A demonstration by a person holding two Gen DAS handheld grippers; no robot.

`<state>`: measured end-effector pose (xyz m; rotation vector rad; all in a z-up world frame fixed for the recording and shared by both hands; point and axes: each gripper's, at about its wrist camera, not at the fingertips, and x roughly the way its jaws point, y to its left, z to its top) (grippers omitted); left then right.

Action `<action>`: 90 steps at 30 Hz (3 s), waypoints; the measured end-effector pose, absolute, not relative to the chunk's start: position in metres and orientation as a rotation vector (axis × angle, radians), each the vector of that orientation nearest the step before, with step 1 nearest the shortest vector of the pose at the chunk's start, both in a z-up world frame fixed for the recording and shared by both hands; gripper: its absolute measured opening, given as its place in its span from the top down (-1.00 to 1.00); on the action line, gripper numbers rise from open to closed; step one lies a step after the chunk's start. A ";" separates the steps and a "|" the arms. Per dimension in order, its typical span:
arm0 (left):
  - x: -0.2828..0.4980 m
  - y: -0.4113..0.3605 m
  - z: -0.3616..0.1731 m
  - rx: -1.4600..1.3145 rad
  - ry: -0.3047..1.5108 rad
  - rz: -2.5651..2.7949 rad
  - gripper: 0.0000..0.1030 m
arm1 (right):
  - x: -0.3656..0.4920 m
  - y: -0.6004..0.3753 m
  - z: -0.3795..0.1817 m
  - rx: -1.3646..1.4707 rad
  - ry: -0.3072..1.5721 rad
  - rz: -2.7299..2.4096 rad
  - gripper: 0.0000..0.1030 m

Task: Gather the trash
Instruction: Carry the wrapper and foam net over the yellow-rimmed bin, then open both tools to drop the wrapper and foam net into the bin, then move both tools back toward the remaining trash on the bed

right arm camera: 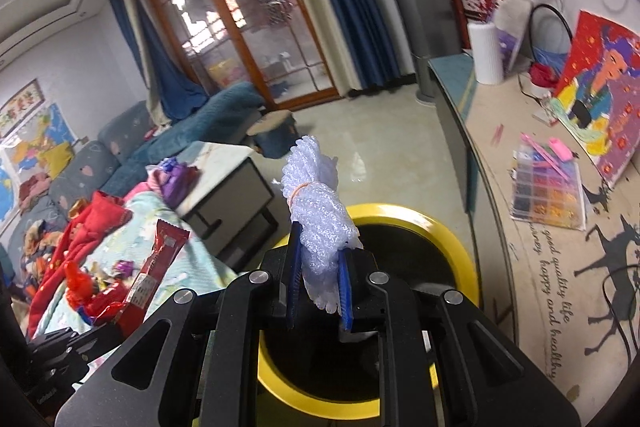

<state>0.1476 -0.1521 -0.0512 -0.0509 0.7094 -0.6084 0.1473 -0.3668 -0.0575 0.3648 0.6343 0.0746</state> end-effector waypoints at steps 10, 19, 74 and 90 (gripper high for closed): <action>0.169 -0.182 -0.081 -0.040 0.789 -0.644 1.00 | 0.158 -0.380 -0.091 0.386 0.755 0.017 0.70; 0.188 -0.193 -0.106 -0.043 0.862 -0.641 1.00 | 0.165 -0.382 -0.115 0.409 0.841 0.007 0.65; 0.150 -0.058 -0.018 -0.110 0.525 -0.195 -0.78 | 0.129 -0.255 -0.029 0.231 0.575 0.284 -0.31; 0.146 0.005 -0.011 -0.152 0.492 -0.035 -0.78 | 0.121 -0.182 -0.021 0.120 0.579 0.452 -0.37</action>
